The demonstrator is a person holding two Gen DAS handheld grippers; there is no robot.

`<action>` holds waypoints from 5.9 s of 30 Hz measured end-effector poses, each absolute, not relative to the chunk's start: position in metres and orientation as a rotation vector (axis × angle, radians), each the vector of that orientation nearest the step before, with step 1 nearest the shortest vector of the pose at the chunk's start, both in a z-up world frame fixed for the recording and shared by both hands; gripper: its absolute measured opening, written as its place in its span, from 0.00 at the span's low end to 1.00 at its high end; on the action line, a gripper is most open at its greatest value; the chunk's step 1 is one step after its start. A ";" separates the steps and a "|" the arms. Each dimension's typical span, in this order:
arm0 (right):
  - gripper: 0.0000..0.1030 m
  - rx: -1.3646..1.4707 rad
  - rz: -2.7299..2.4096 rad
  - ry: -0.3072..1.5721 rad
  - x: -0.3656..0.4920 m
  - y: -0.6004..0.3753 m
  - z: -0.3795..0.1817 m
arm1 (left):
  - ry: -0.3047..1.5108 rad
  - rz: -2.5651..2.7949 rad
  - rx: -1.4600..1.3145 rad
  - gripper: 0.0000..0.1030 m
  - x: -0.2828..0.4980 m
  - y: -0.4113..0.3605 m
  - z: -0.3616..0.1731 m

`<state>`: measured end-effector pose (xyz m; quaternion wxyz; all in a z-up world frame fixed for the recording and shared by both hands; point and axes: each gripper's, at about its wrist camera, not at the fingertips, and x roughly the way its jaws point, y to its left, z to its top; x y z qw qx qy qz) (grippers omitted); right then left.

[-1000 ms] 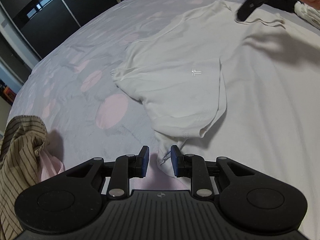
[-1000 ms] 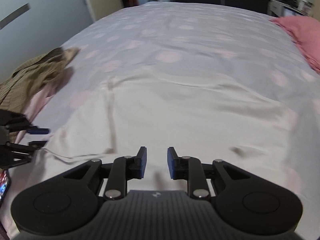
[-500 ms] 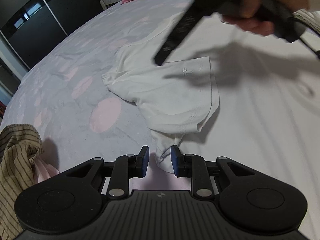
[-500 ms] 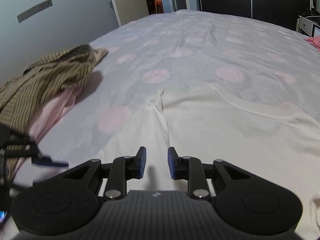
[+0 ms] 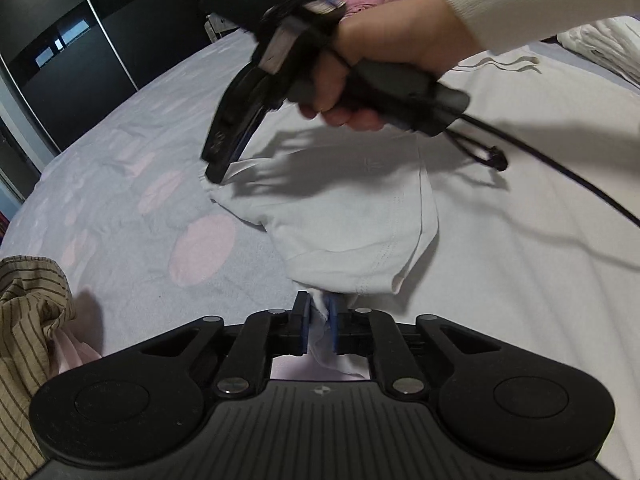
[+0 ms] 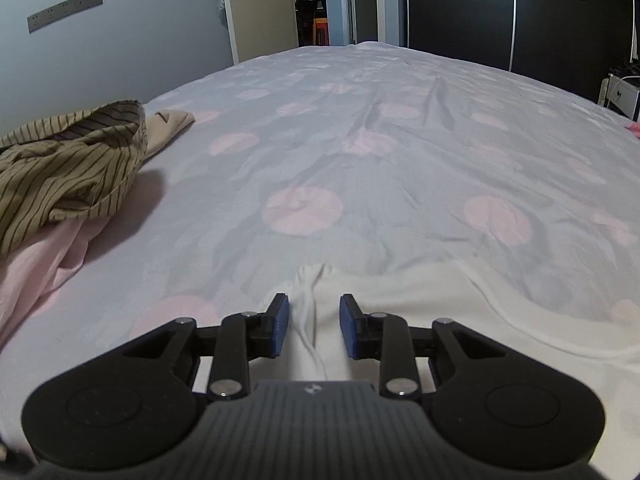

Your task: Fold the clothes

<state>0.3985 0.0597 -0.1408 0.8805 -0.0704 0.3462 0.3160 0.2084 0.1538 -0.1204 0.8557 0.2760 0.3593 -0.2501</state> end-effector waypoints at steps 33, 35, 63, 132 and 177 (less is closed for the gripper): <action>0.24 -0.103 0.725 0.705 0.334 0.017 -0.114 | 0.756 -0.495 0.604 0.20 0.196 0.161 -0.103; 0.24 -0.080 0.740 0.737 0.313 0.015 -0.115 | 0.752 -0.508 0.624 0.20 0.198 0.156 -0.106; 0.25 -0.229 0.844 0.696 0.214 0.021 -0.125 | 0.708 -0.533 0.783 0.11 0.195 0.125 -0.121; 0.33 -0.015 0.393 0.789 0.243 -0.087 -0.079 | 0.761 -0.277 0.793 0.33 0.161 0.140 -0.045; 0.34 0.113 0.278 1.376 -0.020 -0.398 -0.120 | 0.712 -0.525 0.351 0.42 0.089 -0.034 0.025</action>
